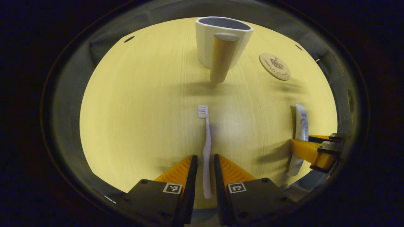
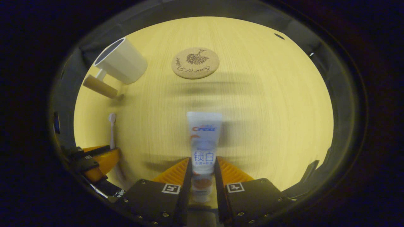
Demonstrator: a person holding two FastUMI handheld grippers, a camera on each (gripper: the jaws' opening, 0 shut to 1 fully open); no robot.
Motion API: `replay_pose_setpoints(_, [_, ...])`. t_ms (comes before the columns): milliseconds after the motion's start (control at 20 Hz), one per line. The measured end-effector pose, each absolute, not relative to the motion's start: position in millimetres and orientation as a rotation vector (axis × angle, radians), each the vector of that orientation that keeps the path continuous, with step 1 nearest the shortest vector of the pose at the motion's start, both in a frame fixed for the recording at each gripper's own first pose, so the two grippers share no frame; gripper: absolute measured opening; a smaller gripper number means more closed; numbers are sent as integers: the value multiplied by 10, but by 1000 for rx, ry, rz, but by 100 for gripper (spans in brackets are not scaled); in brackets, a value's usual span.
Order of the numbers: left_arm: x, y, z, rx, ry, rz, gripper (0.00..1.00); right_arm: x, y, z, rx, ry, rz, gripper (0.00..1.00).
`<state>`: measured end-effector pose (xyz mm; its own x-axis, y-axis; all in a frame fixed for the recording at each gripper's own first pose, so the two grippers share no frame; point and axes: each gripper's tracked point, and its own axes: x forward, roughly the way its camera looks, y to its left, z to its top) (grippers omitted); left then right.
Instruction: Put the toothbrush and toothpaste on the desktop into the cup, then pick up the cup and place it on the coaster on the desktop.
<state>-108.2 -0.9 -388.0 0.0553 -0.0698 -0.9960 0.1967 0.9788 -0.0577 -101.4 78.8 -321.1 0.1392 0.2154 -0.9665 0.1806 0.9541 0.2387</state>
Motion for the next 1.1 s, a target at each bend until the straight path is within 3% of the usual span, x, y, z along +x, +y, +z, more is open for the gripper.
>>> replay_pose_setpoints(50, [-1065,-13,-3890,95,1482,-193,38,-1021,758,-3212,320,1438,39,38])
replay_pose_setpoints(150, [-1064,-39,-3862,106,1480,-216,22,-1017,767,-3193,367,1430,36,28])
replay_pose_setpoints(250, [-1040,-37,-3882,91,1462,-215,11,-956,757,-3216,421,1400,37,24])
replay_pose_setpoints(400, [-1032,-9,-3846,70,1416,-223,11,-978,742,-3183,465,1366,49,15])
replay_pose_setpoints(600, [-891,-47,-3756,50,1318,-228,7,-953,740,-3010,477,1300,111,15])
replay_pose_setpoints(650, [-867,-72,-3679,33,1295,-230,13,-931,752,-2916,484,1268,132,15])
replay_pose_setpoints(700, [-849,-97,-3619,8,1274,-230,8,-896,785,-2836,498,1234,154,15])
replay_pose_setpoints(1100, [-606,130,-3116,-64,1096,-143,7,-634,813,-2308,491,1034,214,15])
